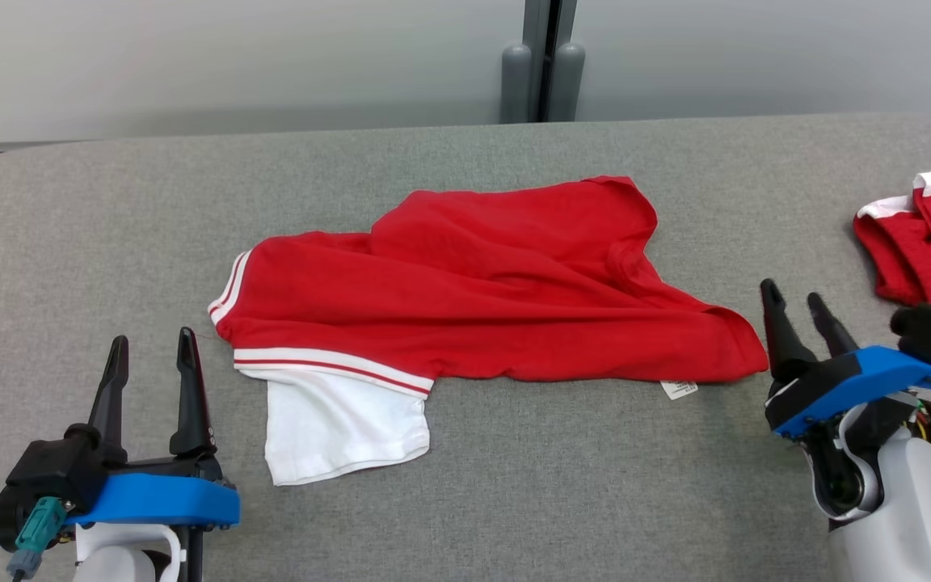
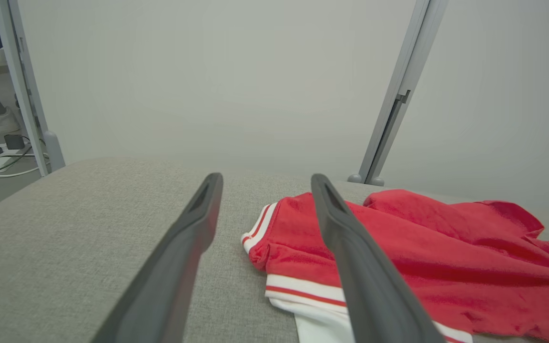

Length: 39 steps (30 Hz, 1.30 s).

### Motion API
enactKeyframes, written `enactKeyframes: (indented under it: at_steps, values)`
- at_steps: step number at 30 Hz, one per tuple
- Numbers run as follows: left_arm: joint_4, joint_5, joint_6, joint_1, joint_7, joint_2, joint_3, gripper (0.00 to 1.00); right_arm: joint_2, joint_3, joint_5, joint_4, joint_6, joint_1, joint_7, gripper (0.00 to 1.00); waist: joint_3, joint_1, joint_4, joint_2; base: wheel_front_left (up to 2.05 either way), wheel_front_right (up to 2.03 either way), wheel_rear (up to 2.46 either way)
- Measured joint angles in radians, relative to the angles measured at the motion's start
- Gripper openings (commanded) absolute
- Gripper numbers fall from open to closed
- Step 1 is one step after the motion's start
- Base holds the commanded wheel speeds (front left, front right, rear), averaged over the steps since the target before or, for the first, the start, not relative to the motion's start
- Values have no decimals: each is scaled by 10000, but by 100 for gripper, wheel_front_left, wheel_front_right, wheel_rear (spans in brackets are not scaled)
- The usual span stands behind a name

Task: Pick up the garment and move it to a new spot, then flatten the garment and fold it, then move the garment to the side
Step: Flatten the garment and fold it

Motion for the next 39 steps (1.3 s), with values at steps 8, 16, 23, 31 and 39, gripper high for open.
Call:
enactKeyframes:
  at_steps: [8,16,23,31,39]
  values:
    - [48,-2,0,245,-2,-29,40,100,-282,242,-1285,-1538,0,1774,-1258,100,-491,-2,9,0,0,0,0]
    - [4,142,0,721,0,-86,205,100,-105,443,-2527,-2915,0,3453,-1383,100,-901,-2,-101,0,0,0,0]
    - [86,364,0,1146,-2,-123,261,100,-44,725,-2615,-3300,0,3754,-1321,100,-1348,-2,-166,0,0,0,0]
    - [48,451,2,1391,0,-263,244,100,-27,805,-2483,-3384,0,3825,-1151,100,-1550,-2,-140,0,0,0,0]
    - [366,560,2,1397,-2,-314,-61,100,-23,905,-2345,-3348,0,3811,-1139,100,-1431,-1,-105,0,0,0,0]
